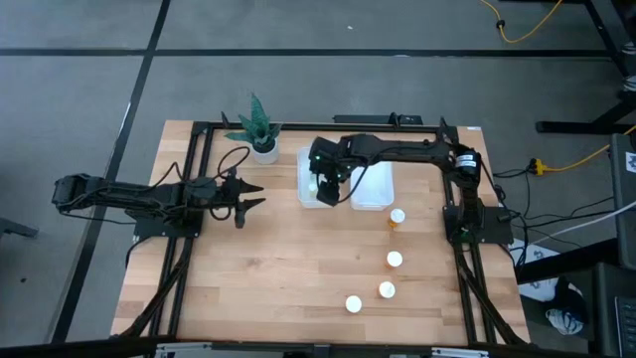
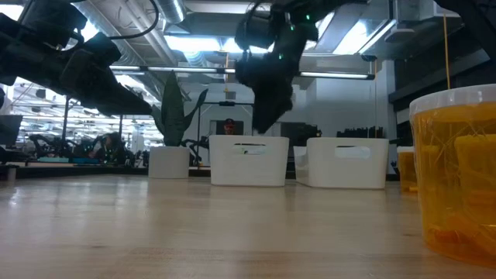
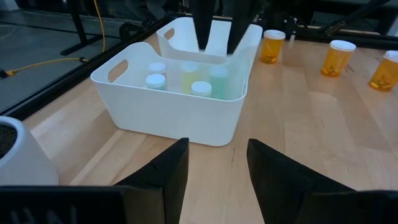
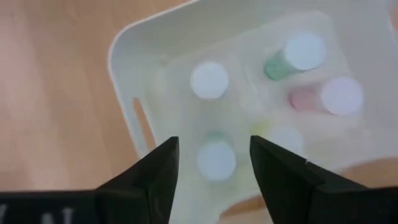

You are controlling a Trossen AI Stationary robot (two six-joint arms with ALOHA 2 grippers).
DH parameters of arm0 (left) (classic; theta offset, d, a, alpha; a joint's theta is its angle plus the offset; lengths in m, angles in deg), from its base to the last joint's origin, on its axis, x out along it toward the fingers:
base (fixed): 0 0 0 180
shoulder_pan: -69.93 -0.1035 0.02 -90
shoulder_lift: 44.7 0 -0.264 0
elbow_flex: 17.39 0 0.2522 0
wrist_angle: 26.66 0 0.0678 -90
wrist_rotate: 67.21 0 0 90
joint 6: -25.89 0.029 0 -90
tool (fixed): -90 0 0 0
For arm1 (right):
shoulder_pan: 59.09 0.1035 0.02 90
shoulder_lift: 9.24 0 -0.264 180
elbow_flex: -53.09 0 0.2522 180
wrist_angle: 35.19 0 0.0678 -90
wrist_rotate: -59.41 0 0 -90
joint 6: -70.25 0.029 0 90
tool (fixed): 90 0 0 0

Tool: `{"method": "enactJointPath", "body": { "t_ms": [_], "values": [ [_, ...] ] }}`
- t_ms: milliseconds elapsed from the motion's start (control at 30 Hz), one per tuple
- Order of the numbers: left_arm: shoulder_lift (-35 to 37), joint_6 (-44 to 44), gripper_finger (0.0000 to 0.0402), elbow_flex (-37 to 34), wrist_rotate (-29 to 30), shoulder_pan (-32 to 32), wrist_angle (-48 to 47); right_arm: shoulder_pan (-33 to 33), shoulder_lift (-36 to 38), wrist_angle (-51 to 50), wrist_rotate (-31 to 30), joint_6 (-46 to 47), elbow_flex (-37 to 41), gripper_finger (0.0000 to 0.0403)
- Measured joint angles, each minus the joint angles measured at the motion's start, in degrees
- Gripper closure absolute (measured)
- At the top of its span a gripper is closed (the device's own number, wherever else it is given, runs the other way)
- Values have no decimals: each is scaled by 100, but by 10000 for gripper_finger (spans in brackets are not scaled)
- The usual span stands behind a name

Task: Pick and place medicine bottles into bin by pill shape (circle, oval)
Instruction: Put the orange pill bottle into the right white bin

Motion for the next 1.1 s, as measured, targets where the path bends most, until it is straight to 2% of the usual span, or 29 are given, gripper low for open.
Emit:
{"method": "enactJointPath", "body": {
  "t_ms": [333,533,700,800,933,1000,1100],
  "values": [
    [1,-1,246,0,-1,1,0,206,0,-2281,-54,206,-1281,223],
    [2,0,246,0,-2,-1,0,513,0,-3409,-53,211,-1398,229],
    [2,-2,247,0,-1,1,0,884,2,-3963,-48,212,-1398,230],
    [1,0,246,0,-1,1,0,1128,131,-3936,-135,69,-1293,230],
    [2,-1,246,1,0,-1,0,1418,510,-3947,-892,-27,-893,230],
    [0,0,246,2,-2,-1,-2,1504,810,-3987,-1205,209,-586,230],
    [1,0,246,2,-2,1,-1,1605,1418,-3970,-1303,748,65,230]
  ]
}}
